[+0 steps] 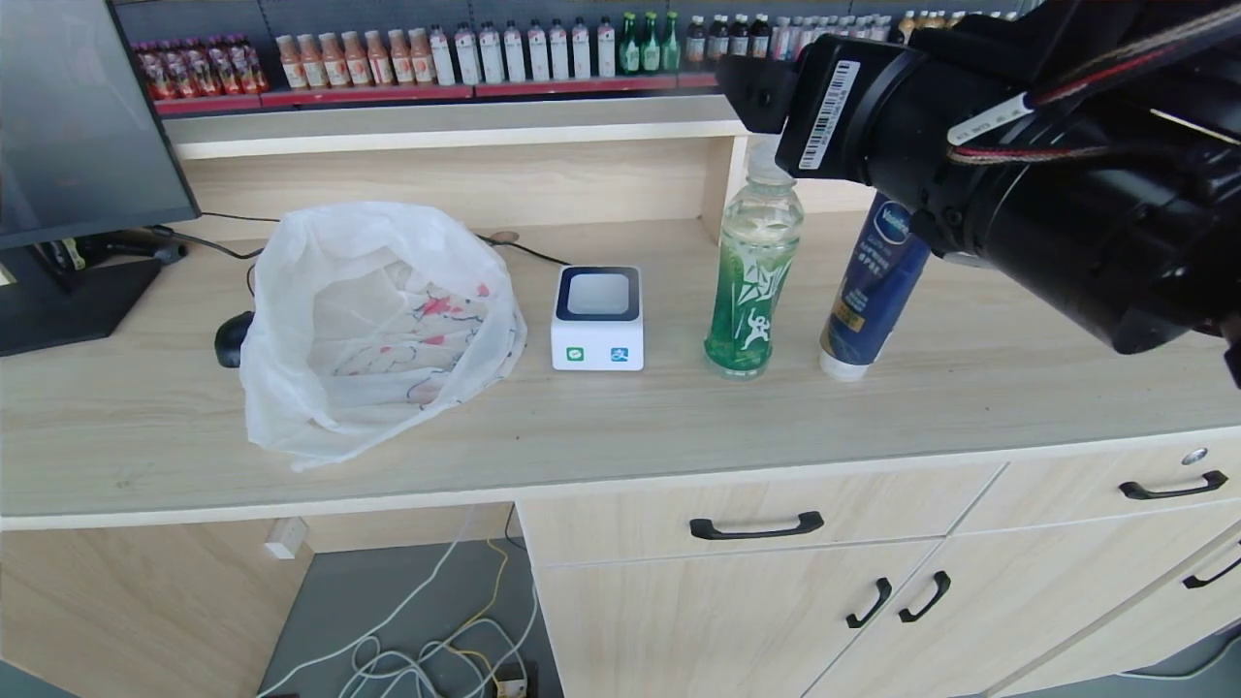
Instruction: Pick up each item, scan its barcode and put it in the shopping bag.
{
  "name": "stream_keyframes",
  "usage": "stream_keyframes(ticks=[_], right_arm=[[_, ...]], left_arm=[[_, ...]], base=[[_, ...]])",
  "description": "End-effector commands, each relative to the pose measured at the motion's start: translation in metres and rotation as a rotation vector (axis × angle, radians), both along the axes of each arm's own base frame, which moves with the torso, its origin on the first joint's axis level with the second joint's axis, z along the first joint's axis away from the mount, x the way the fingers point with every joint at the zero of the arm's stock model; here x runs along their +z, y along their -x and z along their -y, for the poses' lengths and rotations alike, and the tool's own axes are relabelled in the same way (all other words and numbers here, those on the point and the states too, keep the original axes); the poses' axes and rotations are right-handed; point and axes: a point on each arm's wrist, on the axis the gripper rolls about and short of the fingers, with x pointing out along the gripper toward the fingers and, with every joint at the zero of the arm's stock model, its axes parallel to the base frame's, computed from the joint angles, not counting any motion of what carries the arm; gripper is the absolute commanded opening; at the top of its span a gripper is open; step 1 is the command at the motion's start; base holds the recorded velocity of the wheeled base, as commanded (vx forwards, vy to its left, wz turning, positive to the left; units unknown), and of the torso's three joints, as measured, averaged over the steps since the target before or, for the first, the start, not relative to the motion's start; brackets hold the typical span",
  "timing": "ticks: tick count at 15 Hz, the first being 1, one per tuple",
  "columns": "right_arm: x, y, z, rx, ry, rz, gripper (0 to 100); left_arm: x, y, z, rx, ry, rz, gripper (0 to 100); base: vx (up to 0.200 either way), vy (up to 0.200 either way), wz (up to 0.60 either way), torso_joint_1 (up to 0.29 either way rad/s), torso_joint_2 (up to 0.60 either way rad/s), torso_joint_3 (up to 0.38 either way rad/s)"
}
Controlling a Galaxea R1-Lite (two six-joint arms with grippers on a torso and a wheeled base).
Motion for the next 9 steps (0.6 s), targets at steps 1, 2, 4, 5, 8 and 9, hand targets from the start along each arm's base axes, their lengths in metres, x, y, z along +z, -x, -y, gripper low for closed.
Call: stream_keyframes(ticks=[1, 2, 4, 5, 8, 9], right_arm=[[-0.001, -0.003, 0.006, -0.017, -0.013, 0.003, 100], [0.001, -0.004, 0.008, -0.021, -0.024, 0.011, 100], [0.003, -0.006, 0.012, 0.027, -0.058, 0.03, 100], [0.001, -0.007, 0.015, 0.045, -0.055, 0.03, 100], [0.0, -0.006, 0.018, 0.077, -0.071, 0.028, 100], [0.001, -0.005, 0.019, 0.084, -0.072, 0.032, 100]], left_arm=[[0.0, 0.0, 0.0, 0.0, 0.001, -0.002, 100], [0.0, 0.0, 0.0, 0.0, 0.001, -0.002, 100], [0.0, 0.0, 0.0, 0.001, 0.001, 0.0, 100], [0.0, 0.0, 0.0, 0.0, 0.001, 0.0, 100], [0.0, 0.0, 0.0, 0.0, 0.001, 0.0, 100], [0.0, 0.0, 0.0, 0.0, 0.001, 0.0, 100]], base=[[0.0, 0.0, 0.0, 0.0, 0.0, 0.0], [0.0, 0.0, 0.0, 0.0, 0.0, 0.0], [0.0, 0.0, 0.0, 0.0, 0.0, 0.0], [0.0, 0.0, 0.0, 0.0, 0.0, 0.0], [0.0, 0.0, 0.0, 0.0, 0.0, 0.0], [0.0, 0.0, 0.0, 0.0, 0.0, 0.0]])
